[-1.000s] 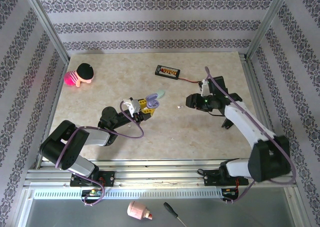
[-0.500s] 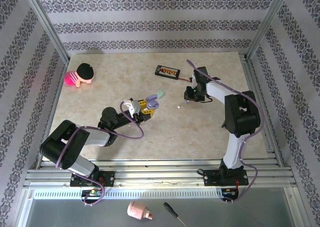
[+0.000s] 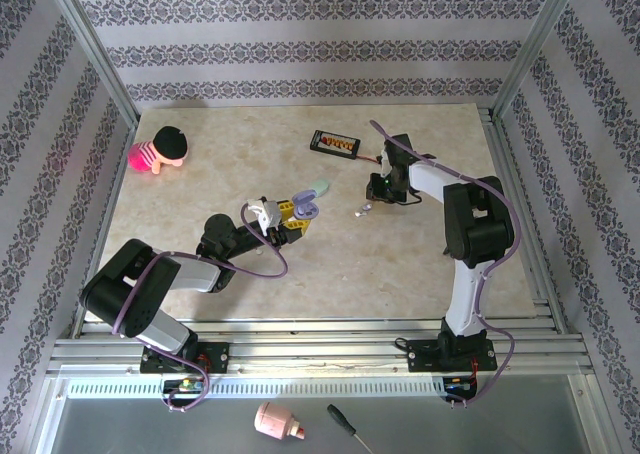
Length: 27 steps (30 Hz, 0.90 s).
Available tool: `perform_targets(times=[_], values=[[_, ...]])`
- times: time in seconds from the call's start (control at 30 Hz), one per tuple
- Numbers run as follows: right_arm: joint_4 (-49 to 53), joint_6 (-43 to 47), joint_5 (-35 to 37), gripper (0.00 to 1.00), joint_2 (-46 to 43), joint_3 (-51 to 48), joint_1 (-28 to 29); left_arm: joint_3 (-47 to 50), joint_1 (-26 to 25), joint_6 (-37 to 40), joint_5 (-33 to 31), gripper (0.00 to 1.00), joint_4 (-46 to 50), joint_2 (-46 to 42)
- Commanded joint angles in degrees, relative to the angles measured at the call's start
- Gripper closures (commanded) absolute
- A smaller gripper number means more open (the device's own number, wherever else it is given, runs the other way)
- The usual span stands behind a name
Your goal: Insert wireless bluetooth earbuds into charging case
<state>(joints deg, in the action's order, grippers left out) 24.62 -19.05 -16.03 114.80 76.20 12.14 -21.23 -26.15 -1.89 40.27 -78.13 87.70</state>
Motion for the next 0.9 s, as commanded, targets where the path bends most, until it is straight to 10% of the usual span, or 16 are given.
perform_targets(times=[0.0, 0.87], values=[[0.32, 1.20, -2.83, 0.79, -2.38, -1.42, 0.29, -0.44, 0.31, -0.57, 1.08, 0.69, -3.63, 0.12], [-0.98, -1.24, -3.72, 0.78, -6.87, -6.64, 4.48, 0.40, 0.23, -0.22, 1.12, 0.69, -3.61, -0.63]])
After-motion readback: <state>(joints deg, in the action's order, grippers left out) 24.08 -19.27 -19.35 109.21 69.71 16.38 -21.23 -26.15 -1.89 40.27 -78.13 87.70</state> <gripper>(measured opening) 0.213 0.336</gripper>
